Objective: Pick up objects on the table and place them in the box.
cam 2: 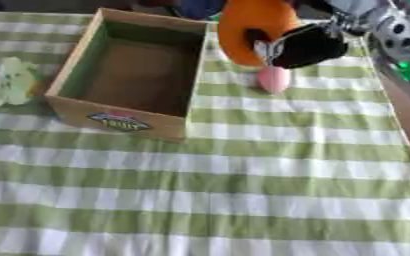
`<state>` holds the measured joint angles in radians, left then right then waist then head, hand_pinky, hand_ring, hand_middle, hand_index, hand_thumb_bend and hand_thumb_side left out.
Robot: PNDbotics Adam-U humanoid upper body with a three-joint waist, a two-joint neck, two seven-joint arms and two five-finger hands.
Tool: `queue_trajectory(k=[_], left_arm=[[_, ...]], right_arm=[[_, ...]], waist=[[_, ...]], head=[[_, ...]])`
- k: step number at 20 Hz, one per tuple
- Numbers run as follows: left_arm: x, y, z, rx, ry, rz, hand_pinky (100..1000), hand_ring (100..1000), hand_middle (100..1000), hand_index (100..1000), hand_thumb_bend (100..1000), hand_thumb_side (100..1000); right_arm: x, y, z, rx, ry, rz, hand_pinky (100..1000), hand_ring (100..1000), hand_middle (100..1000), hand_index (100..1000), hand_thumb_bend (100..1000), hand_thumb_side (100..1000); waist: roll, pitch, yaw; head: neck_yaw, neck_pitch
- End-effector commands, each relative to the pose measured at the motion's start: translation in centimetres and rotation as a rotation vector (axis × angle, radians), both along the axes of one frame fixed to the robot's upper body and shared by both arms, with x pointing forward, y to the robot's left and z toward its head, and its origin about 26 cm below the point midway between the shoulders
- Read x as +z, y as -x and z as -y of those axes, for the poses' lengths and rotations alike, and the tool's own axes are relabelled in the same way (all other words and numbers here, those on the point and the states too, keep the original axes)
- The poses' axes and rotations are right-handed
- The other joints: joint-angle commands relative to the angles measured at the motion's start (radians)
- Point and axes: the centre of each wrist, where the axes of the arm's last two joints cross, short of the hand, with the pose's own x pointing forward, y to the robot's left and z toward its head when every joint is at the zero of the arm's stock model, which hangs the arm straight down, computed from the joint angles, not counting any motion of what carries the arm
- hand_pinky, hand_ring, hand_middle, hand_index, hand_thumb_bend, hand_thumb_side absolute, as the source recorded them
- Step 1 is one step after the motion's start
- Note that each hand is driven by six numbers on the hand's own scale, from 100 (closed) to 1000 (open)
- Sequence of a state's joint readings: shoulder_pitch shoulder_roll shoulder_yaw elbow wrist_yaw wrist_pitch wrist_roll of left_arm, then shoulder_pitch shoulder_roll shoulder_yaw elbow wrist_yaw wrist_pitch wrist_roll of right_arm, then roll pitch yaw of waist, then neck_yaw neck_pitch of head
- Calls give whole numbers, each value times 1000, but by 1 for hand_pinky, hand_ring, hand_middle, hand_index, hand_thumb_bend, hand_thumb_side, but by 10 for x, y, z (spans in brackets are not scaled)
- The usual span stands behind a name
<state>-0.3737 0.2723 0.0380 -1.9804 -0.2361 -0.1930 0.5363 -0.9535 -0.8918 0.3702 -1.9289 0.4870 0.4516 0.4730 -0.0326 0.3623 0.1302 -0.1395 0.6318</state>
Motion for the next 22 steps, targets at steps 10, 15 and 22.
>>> queue_trajectory(k=[10,15,22], left_arm=[[13,1,7,-47,-16,45,700,675,711,782,100,842],[16,1,10,-64,-15,55,700,676,712,782,100,842],[18,0,14,-80,-12,63,700,675,712,781,100,843]], right_arm=[[26,-48,-50,15,-118,81,670,678,479,606,100,275],[18,-73,-65,-5,-156,75,669,677,478,606,100,274],[-12,-111,-75,-25,-129,5,671,687,486,612,100,272]], waist=[[-8,-6,45],[-15,6,65],[-23,21,86]], head=[[-56,-30],[-76,-49],[-91,-59]])
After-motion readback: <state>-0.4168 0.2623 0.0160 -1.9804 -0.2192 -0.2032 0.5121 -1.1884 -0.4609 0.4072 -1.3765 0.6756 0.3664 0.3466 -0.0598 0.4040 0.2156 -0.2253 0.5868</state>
